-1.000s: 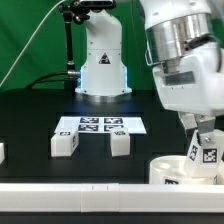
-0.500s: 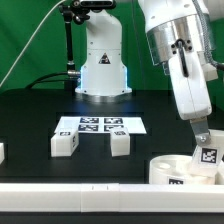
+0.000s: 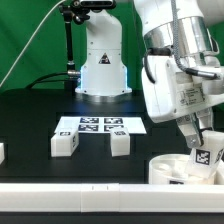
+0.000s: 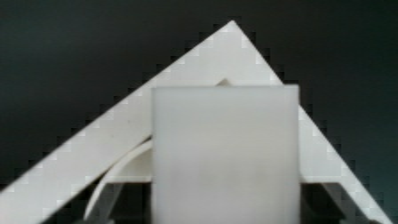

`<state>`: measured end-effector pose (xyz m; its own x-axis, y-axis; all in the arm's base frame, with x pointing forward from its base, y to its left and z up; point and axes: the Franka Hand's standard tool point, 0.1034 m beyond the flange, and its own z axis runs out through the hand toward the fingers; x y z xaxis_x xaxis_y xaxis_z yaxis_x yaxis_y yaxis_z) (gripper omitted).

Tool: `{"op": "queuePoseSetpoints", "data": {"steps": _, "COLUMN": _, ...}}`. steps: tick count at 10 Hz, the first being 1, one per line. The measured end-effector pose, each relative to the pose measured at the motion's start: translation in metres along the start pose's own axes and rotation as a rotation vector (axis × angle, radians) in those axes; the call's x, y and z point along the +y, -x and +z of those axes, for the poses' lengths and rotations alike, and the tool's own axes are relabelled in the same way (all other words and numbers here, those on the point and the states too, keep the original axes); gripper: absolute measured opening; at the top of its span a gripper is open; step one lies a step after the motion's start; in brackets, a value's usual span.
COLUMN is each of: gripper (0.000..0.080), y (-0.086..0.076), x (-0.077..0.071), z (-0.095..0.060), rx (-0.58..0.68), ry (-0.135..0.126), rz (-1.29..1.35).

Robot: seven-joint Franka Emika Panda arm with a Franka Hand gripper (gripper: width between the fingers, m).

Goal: Assemble stool

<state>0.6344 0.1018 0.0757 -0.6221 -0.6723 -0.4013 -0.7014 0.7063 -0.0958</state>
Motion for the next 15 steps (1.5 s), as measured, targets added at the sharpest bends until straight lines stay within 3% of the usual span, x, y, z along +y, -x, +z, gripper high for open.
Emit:
{"op": "queuePoseSetpoints", "data": {"steps": 4, "gripper": 0.034, "y": -0.001, "x": 0.003, "z": 0.001, "rx": -0.007, "ry": -0.015, "rz": 0.194}}
{"op": "queuePoseSetpoints", "data": {"steps": 5, "gripper": 0.0427, "y": -0.002, "x": 0.003, "z": 0.001, "rx": -0.008, "ry": -0.014, "rz": 0.18}}
{"op": "queuePoseSetpoints", "data": {"steps": 6, "gripper": 0.0427, "y": -0.002, "x": 0.003, "z": 0.001, "rx": -0.007, "ry": -0.014, "rz": 0.171}}
{"op": "queuePoseSetpoints", "data": {"steps": 7, "gripper": 0.0559, "y": -0.002, "x": 0.003, "z": 0.001, "rx": -0.007, "ry": -0.008, "rz": 0.143}}
{"op": "queuePoseSetpoints", "data": {"steps": 8, "gripper": 0.0559, "y": -0.001, "x": 0.0, "z": -0.006, "rx": -0.013, "ry": 0.017, "rz": 0.069}}
{"op": "queuePoseSetpoints", "data": {"steps": 9, "gripper": 0.0635, "y": -0.005, "x": -0.005, "z": -0.015, "rx": -0.016, "ry": 0.013, "rz": -0.011}}
{"op": "queuePoseSetpoints", "data": {"steps": 10, "gripper": 0.0646, "y": -0.012, "x": -0.005, "z": -0.022, "rx": -0.011, "ry": 0.015, "rz": -0.087}}
{"op": "queuePoseSetpoints", "data": {"steps": 12, "gripper": 0.0649, "y": -0.012, "x": -0.028, "z": -0.042, "rx": -0.022, "ry": 0.023, "rz": -0.266}}
{"op": "queuePoseSetpoints", "data": {"steps": 13, "gripper": 0.0649, "y": -0.006, "x": -0.031, "z": -0.047, "rx": -0.026, "ry": 0.039, "rz": -0.289}}
{"op": "queuePoseSetpoints", "data": {"steps": 15, "gripper": 0.0649, "y": -0.008, "x": -0.03, "z": -0.044, "rx": -0.022, "ry": 0.034, "rz": -0.285}}
